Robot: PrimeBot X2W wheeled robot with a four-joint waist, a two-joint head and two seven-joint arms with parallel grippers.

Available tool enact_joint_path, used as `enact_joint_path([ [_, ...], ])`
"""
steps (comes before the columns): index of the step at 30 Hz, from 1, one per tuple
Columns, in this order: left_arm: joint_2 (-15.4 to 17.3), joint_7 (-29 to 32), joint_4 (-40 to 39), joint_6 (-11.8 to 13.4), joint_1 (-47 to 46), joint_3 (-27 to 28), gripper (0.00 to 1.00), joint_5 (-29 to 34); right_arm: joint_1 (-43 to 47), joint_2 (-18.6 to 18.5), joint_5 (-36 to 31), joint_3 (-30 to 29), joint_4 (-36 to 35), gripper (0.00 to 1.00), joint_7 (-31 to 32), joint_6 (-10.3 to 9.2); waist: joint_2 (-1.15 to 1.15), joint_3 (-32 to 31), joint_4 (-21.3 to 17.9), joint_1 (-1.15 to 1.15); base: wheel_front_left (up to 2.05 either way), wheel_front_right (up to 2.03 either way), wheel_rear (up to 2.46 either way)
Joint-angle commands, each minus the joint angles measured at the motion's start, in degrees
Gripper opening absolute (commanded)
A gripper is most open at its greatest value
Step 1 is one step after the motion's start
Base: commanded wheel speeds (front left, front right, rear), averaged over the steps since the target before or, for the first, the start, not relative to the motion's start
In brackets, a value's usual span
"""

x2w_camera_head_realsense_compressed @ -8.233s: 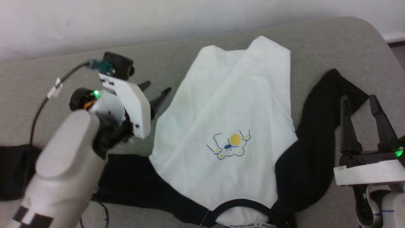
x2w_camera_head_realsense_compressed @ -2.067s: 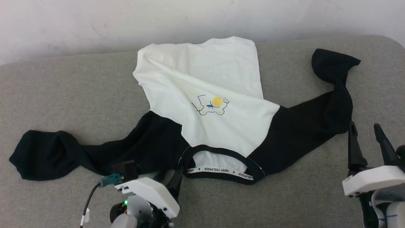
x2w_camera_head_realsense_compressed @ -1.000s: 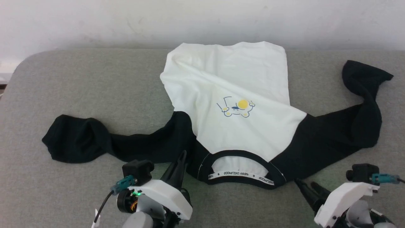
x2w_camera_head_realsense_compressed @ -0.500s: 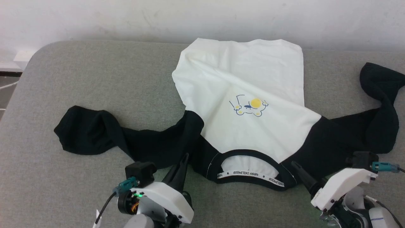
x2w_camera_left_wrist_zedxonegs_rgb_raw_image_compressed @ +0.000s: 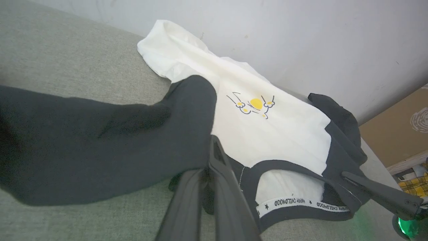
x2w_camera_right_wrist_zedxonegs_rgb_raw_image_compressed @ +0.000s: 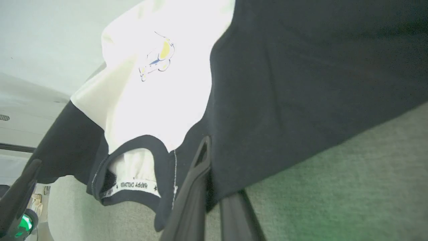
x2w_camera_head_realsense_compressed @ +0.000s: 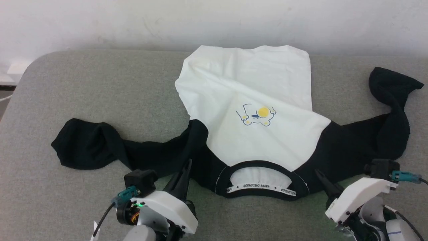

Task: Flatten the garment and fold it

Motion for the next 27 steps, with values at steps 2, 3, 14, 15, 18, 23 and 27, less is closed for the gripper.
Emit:
enact_joint_path([
  [2, 0.42, -0.42, -0.66, 0.12, 0.41, 0.12, 0.00, -0.09, 1.15, -0.19, -0.59, 0.19, -2.48, 0.00, -0.93, -0.09, 0.00, -0.96, -0.67, 0.00, 0.00, 0.00, 0.00],
  [3, 0.52, -0.48, -0.96, 0.07, 0.48, 0.10, 0.00, -0.11, 1.49, -0.41, -0.66, 0.31, -3.62, 0.00, -1.20, -0.09, 0.00, -1.20, -0.79, 0.00, 0.00, 0.00, 0.00],
  [14, 5.24, 1.99, -13.24, -0.18, 0.73, 1.41, 0.00, -0.13, 3.47, -6.61, 1.27, 0.34, -22.18, 0.00, -0.42, -0.09, 0.00, -5.94, -1.97, 0.00, 0.00, 0.00, 0.00],
  [15, 6.01, 2.80, -15.26, -0.02, 0.33, 1.76, 0.00, -0.06, 3.02, -7.49, 1.52, -0.03, -24.07, 0.00, -0.05, -0.09, 0.00, -6.38, -2.02, 0.00, 0.00, 0.00, 0.00],
  [18, 8.50, 5.35, -21.25, 0.35, -1.78, 3.22, 0.00, 0.14, 0.71, -9.75, 2.60, -1.29, -29.36, 0.00, 1.55, -0.09, 0.00, -7.54, -2.21, 0.00, 0.00, 0.00, 0.00],
  [23, 12.22, 10.62, -29.85, 1.01, -7.95, 6.16, 0.00, 0.00, -6.85, -13.27, 4.51, -3.55, -35.01, 0.00, 5.05, -0.09, 0.00, -9.16, -2.97, 0.00, 0.00, 0.00, 0.00],
  [27, 14.17, 15.11, -34.00, 1.19, -13.80, 8.00, 0.00, -1.18, -14.47, -16.10, 5.04, -3.56, -36.80, 0.00, 8.50, -0.09, 0.00, -10.20, -3.71, 0.00, 0.00, 0.00, 0.00],
])
